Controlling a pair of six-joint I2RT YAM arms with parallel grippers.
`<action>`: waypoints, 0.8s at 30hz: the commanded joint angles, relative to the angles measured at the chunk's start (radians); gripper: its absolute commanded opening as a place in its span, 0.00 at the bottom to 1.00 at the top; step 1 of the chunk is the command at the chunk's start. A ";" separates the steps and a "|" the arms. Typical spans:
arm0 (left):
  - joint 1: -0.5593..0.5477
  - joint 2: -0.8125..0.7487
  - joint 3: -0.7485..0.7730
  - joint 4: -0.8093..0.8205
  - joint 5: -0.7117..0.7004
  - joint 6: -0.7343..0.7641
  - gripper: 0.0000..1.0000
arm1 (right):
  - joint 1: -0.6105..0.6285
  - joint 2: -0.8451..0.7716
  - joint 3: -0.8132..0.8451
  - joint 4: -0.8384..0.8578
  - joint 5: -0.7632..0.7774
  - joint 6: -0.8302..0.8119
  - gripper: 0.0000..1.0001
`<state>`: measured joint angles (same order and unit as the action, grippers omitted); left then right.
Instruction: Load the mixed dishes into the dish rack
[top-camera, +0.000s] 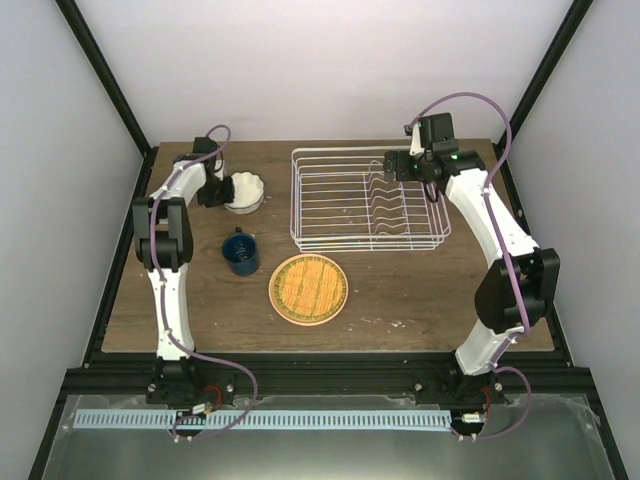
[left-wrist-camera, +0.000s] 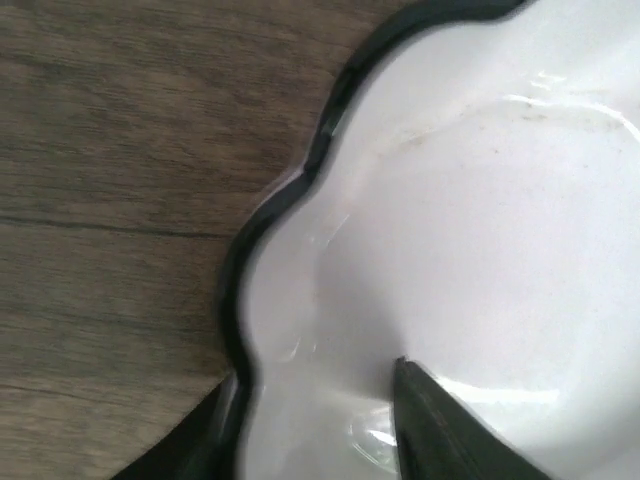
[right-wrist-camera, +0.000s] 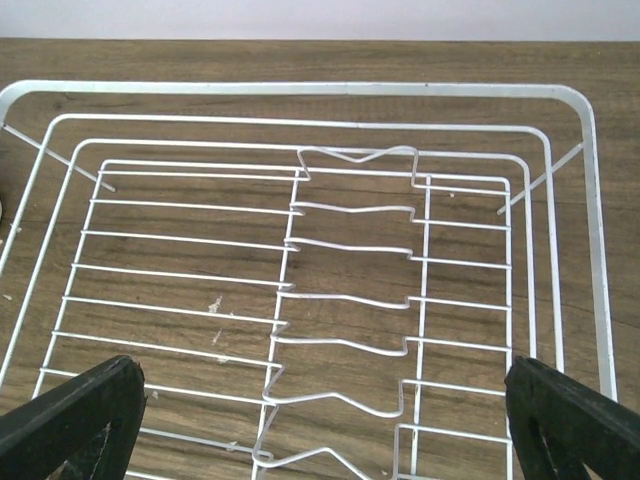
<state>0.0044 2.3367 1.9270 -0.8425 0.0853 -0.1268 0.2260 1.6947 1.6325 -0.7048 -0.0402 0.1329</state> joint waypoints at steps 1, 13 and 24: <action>-0.006 0.034 0.001 -0.015 0.003 -0.013 0.28 | 0.005 -0.018 -0.012 -0.009 0.011 0.008 0.99; -0.003 -0.080 -0.134 0.078 0.144 0.027 0.00 | 0.006 -0.018 -0.011 0.027 -0.017 0.010 0.99; 0.031 -0.401 -0.341 0.390 0.242 -0.030 0.00 | 0.017 -0.014 -0.043 0.249 -0.553 0.111 1.00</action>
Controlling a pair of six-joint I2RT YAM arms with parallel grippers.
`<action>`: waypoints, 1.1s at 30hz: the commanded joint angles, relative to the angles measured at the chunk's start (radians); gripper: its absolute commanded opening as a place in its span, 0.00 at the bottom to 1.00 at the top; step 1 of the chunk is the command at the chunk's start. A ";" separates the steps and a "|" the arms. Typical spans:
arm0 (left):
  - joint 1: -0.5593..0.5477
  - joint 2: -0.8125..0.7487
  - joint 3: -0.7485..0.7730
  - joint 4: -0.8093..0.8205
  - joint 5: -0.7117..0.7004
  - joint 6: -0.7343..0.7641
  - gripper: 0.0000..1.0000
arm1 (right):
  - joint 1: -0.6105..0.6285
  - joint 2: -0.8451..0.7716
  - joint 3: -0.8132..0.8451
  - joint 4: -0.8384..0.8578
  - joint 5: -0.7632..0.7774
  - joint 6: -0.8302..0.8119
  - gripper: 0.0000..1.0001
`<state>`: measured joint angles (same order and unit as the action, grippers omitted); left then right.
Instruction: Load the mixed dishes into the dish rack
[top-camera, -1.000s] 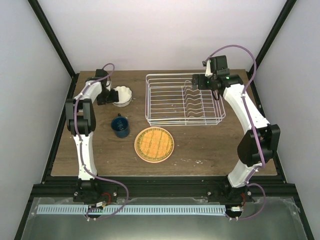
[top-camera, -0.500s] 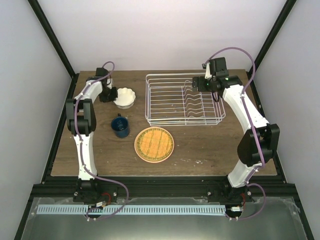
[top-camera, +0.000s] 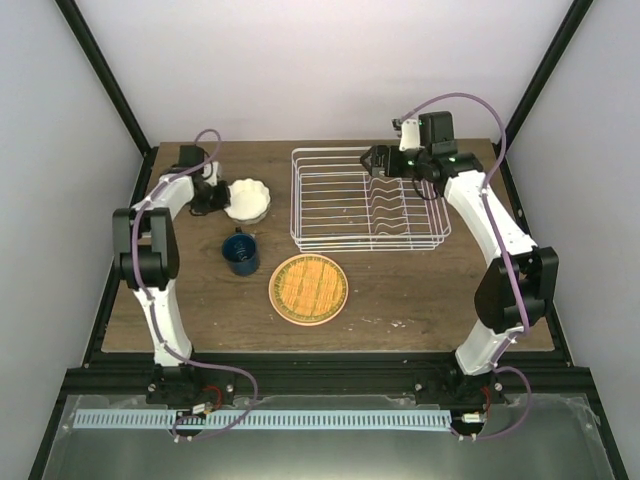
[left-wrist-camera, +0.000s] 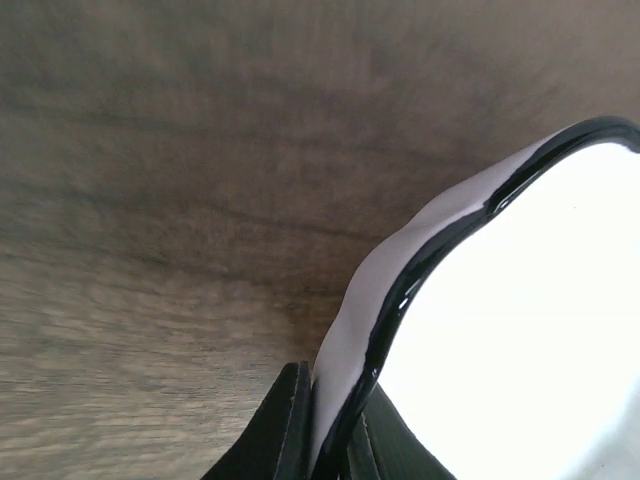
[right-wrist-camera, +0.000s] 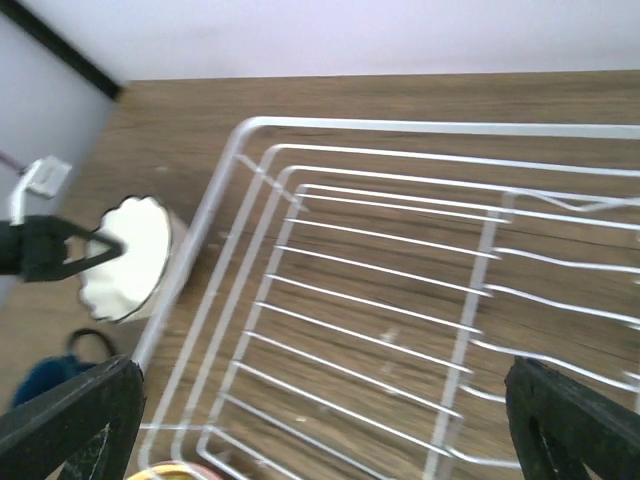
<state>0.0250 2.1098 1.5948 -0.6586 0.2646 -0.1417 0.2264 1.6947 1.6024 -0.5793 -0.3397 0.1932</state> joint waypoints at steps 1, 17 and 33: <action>0.010 -0.201 -0.020 0.236 0.060 -0.022 0.00 | 0.027 -0.009 -0.011 0.135 -0.275 0.050 1.00; -0.202 -0.395 -0.127 0.402 -0.012 -0.027 0.00 | 0.130 0.095 -0.005 0.356 -0.547 0.108 1.00; -0.274 -0.430 -0.134 0.389 0.031 -0.080 0.00 | 0.133 0.260 0.133 0.249 -0.540 0.054 1.00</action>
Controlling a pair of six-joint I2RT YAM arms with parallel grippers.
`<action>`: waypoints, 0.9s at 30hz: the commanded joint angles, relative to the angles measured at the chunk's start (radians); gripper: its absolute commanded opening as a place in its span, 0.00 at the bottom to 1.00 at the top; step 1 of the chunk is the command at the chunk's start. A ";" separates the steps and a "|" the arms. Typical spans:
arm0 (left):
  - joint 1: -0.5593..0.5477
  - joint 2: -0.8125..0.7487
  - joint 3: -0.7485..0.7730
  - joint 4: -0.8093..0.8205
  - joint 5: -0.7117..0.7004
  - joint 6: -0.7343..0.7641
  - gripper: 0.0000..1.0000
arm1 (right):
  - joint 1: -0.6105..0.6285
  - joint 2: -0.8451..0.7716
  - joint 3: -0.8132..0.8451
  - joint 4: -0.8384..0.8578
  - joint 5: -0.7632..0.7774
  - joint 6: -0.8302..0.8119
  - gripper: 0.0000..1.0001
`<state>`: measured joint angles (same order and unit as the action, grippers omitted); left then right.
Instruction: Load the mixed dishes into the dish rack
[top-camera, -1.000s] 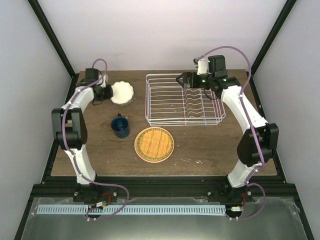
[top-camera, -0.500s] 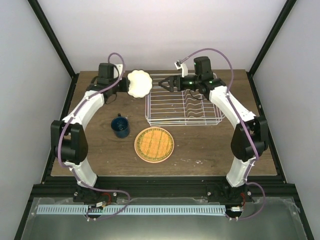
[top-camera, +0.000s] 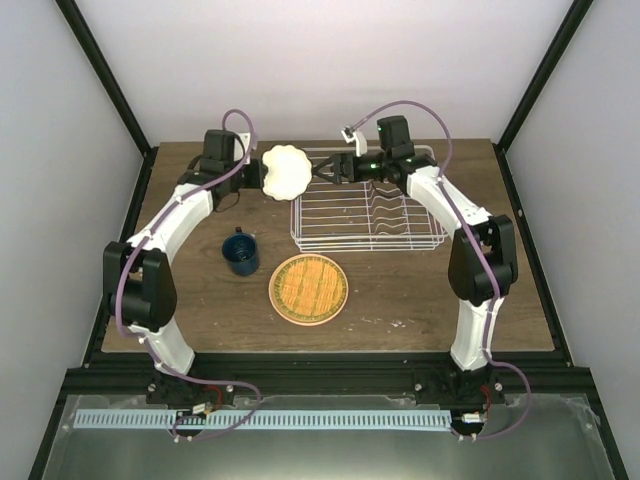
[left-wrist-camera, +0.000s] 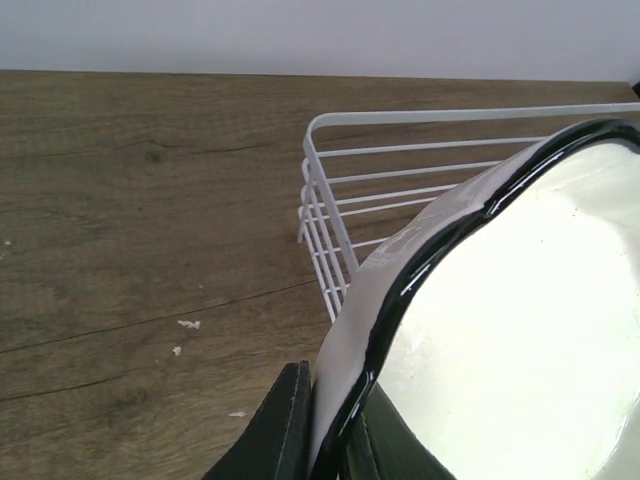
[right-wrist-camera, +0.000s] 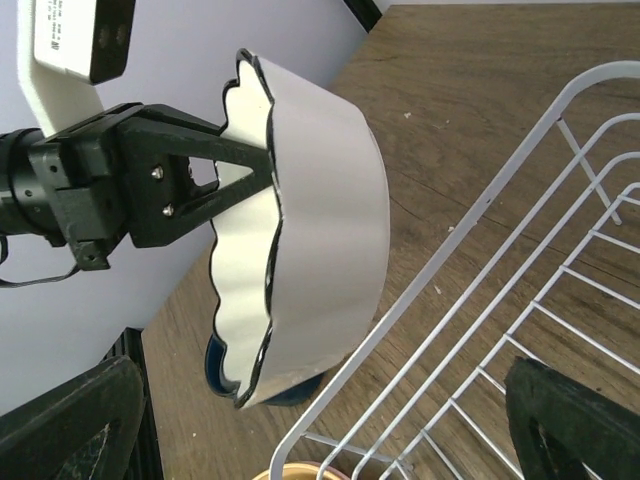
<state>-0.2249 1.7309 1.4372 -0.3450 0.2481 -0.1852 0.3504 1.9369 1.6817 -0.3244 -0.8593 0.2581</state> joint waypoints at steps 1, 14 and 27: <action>-0.028 -0.048 0.023 0.075 0.053 -0.038 0.00 | 0.010 0.023 0.055 0.003 -0.029 -0.008 1.00; -0.069 -0.020 0.009 0.109 0.132 -0.081 0.00 | 0.036 0.076 0.062 0.053 -0.118 0.024 0.85; -0.070 0.001 -0.028 0.138 0.144 -0.088 0.00 | 0.036 0.063 0.046 0.043 -0.169 0.005 0.45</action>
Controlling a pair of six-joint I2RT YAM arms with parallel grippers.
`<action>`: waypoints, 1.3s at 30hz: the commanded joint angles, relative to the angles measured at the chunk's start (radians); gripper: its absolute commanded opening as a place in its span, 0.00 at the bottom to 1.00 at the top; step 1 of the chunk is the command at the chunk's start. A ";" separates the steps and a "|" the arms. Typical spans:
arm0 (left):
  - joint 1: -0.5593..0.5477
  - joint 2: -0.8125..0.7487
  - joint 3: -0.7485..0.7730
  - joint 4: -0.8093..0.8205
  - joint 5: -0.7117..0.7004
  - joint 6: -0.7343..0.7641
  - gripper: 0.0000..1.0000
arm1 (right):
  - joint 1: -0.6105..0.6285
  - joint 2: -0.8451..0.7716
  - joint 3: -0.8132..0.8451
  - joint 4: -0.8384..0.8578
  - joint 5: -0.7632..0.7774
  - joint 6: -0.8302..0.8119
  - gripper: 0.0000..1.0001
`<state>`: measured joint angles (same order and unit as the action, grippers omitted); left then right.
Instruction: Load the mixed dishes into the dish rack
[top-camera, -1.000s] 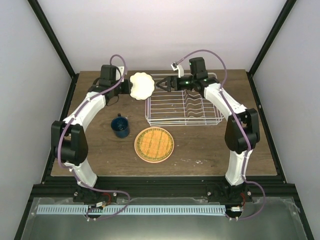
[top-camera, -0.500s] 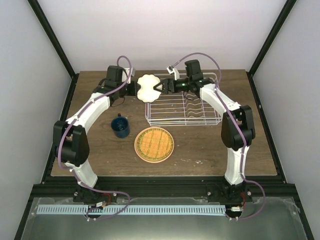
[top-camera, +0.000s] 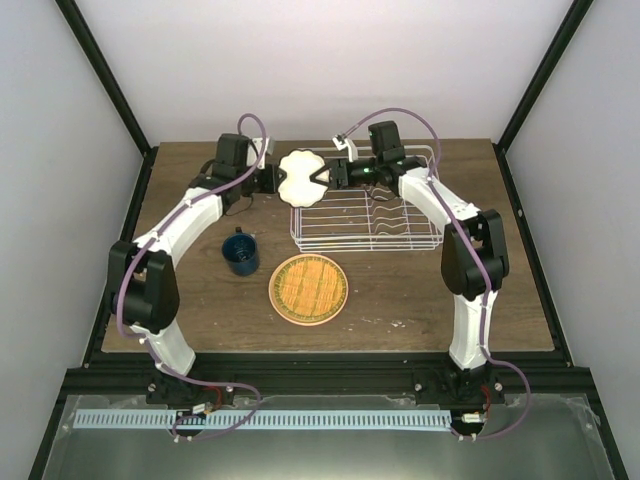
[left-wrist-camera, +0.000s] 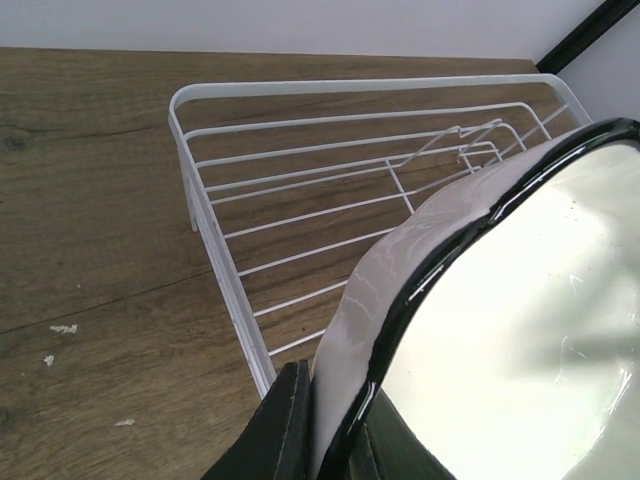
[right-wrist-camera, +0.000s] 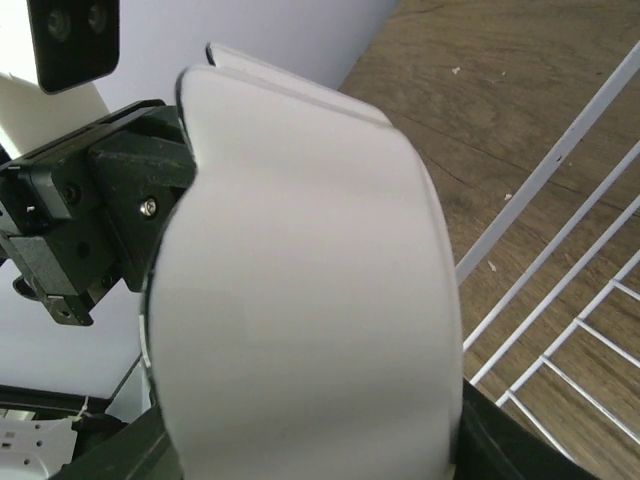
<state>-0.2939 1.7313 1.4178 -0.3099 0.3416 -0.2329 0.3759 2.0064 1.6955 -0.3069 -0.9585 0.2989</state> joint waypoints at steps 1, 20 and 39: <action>-0.001 0.003 -0.015 0.110 0.055 -0.042 0.00 | 0.011 -0.009 0.031 0.031 -0.073 -0.034 0.43; -0.001 0.070 -0.091 0.178 0.102 -0.056 0.27 | 0.011 -0.016 0.026 0.051 -0.047 -0.034 0.34; 0.049 -0.077 -0.099 0.047 0.122 0.055 1.00 | -0.001 -0.013 0.125 -0.118 0.204 -0.145 0.32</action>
<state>-0.2821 1.7428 1.3235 -0.2363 0.4522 -0.2077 0.3763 2.0171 1.7145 -0.4026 -0.8211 0.2173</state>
